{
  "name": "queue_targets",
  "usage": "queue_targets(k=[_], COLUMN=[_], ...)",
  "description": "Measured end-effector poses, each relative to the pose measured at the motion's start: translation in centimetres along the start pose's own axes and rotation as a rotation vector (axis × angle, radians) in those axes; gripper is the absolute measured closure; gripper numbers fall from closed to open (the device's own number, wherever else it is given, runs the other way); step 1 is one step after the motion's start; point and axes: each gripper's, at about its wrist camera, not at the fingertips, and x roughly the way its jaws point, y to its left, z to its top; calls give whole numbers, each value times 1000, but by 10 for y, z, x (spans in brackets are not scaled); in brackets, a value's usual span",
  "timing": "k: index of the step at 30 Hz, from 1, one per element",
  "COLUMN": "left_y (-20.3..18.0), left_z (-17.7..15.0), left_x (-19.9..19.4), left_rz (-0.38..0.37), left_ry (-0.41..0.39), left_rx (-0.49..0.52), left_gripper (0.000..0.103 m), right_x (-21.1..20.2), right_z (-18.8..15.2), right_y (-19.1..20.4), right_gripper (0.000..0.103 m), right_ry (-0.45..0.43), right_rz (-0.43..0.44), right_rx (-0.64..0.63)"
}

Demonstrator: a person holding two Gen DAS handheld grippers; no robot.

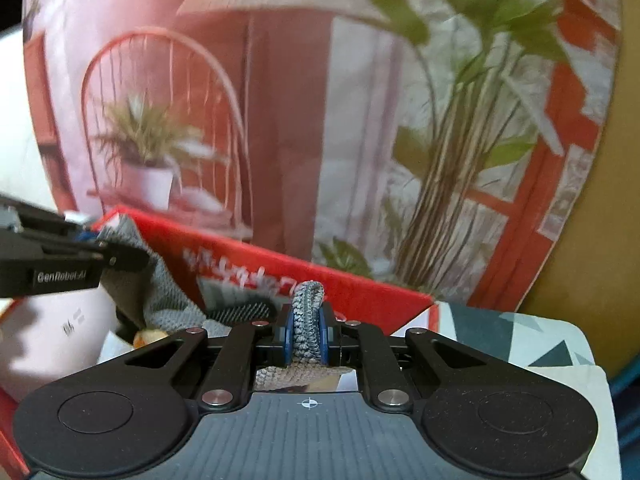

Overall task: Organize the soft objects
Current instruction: 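Lift the grey towel with the left tool and carry it over the box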

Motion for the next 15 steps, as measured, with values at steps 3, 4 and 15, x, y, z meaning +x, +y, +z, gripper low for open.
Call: queue_targets(k=[3,4,15], left_y=[-3,-3,4], left_z=[-1,-1,2], left_x=[5,6,9], left_rz=[-14,-19,2], left_ry=[28,38,49], left_rx=[23,22,-27], left_gripper=[94,94,70], right_x=[6,7,18], right_z=[-1,-1,-3], right_y=[2,2,-11], right_gripper=[91,91,82], right_ry=[23,32,71], right_rz=[0,-1,3], right_rx=[-4,-3,52])
